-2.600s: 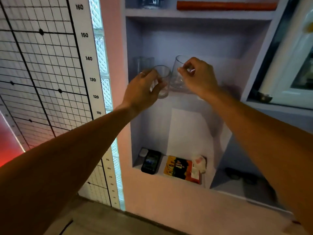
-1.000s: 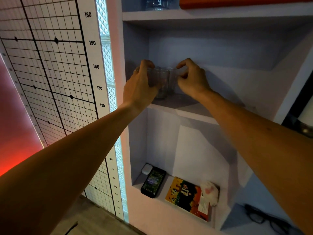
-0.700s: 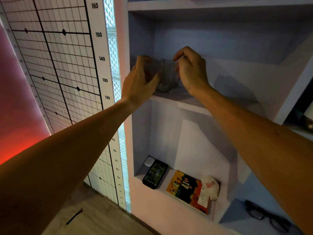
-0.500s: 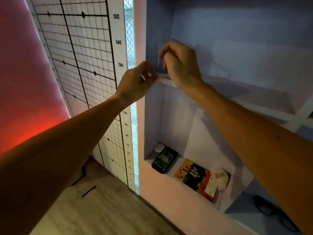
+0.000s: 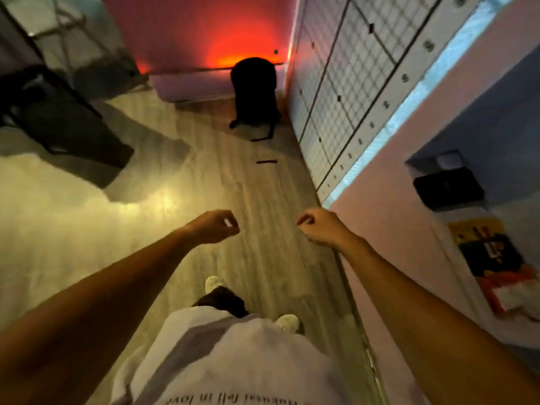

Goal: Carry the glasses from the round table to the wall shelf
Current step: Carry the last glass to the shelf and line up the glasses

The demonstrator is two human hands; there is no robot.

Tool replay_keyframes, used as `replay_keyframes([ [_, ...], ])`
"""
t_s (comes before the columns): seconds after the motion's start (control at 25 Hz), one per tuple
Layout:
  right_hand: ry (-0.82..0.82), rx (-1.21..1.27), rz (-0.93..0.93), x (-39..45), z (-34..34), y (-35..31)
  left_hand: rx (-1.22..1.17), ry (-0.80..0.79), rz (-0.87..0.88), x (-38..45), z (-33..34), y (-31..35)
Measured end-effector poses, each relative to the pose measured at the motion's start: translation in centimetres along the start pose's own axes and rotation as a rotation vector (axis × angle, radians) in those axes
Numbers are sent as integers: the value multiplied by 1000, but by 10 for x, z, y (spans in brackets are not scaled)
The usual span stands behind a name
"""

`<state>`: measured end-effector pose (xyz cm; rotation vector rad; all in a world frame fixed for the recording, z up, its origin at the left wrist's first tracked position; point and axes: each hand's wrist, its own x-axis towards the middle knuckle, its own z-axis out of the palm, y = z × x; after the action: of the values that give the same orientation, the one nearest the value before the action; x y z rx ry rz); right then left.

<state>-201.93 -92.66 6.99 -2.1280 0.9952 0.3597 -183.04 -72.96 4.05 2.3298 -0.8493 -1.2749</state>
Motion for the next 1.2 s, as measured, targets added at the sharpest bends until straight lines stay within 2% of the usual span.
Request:
replay_keyframes([
  [0.16, -432, -286, 39, 17, 142, -16, -168, 27, -320, -55, 41, -149],
  [0.28, -603, -412, 32, 15, 204, -63, -365, 66, -413, -87, 55, -221],
  [0.4, -641, -516, -14, 30, 246, -129, -562, 141, -447, -108, 38, -281],
  [0.6, -647, -539, -154, 63, 307, -275, -834, 299, -515, -122, -13, -364],
  [0.88, -858, -674, -358, 139, 412, -463, -974, 395, -610, -114, -98, -468],
  [1.08, -927, -818, -523, 200, 475, -616, -1060, 480, -752, -112, -207, -558],
  [1.2, -948, -902, -602, 239, 509, -719, -1088, 646, -783, -121, -307, -612],
])
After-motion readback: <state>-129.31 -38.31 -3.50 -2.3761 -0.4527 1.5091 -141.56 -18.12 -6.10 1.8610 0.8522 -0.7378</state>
